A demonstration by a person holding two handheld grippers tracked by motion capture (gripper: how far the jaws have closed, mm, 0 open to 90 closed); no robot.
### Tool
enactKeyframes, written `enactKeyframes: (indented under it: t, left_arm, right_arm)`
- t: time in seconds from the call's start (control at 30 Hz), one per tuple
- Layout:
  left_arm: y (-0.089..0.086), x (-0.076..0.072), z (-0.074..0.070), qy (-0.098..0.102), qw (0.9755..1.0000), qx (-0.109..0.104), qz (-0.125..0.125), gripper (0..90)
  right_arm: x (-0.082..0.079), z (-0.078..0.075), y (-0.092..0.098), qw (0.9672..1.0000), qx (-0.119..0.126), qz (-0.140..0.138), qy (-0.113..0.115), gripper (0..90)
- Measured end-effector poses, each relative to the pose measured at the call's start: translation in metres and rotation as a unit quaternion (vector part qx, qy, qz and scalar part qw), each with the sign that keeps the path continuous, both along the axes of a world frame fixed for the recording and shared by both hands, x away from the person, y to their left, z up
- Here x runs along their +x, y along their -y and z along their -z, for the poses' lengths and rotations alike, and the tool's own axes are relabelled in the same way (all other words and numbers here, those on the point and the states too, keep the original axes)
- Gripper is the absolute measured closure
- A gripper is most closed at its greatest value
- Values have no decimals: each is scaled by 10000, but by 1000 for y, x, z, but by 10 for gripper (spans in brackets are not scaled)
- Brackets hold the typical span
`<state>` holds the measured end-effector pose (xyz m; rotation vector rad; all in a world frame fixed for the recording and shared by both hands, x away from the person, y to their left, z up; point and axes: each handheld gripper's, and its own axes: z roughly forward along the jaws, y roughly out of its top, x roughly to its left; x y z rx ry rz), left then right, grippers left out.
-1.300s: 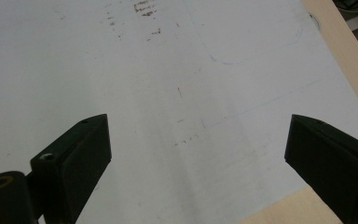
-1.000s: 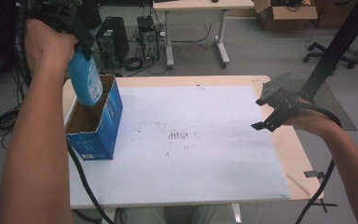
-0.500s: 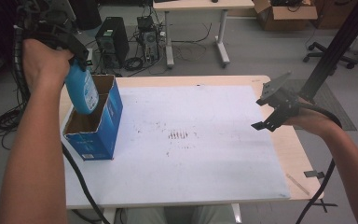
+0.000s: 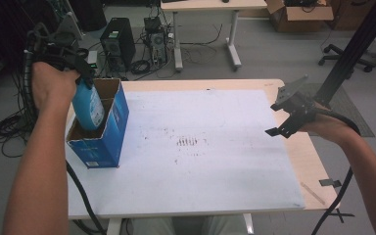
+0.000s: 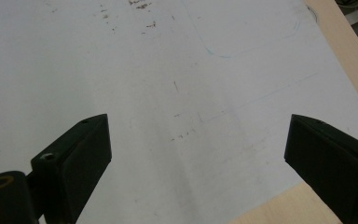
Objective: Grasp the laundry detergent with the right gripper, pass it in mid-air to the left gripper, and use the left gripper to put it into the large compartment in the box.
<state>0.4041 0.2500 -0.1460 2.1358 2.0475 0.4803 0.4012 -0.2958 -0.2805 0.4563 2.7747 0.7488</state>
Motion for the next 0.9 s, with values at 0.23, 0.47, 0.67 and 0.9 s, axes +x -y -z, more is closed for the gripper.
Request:
enactKeyframes:
  t: [0.23, 0.47, 0.67, 0.9]
  left_arm:
    - [-3, 0, 23, -30, 10000, -19, 27, 379]
    - [-6, 0, 48, -41, 9999, -48, 79, 379]
    - [-5, 2, 69, -74, 9998, 70, 163, 379]
    - [-7, 2, 91, -84, 9998, 55, 173, 379]
  right_arm:
    - [1, 3, -1, 10000, -5, -26, -51, 74]
    - [0, 6, -1, 10000, -17, -8, -87, 74]
    - [0, 7, -1, 9999, -36, 3, -100, 74]
    - [-2, 9, 2, 9999, -70, 32, -144, 74]
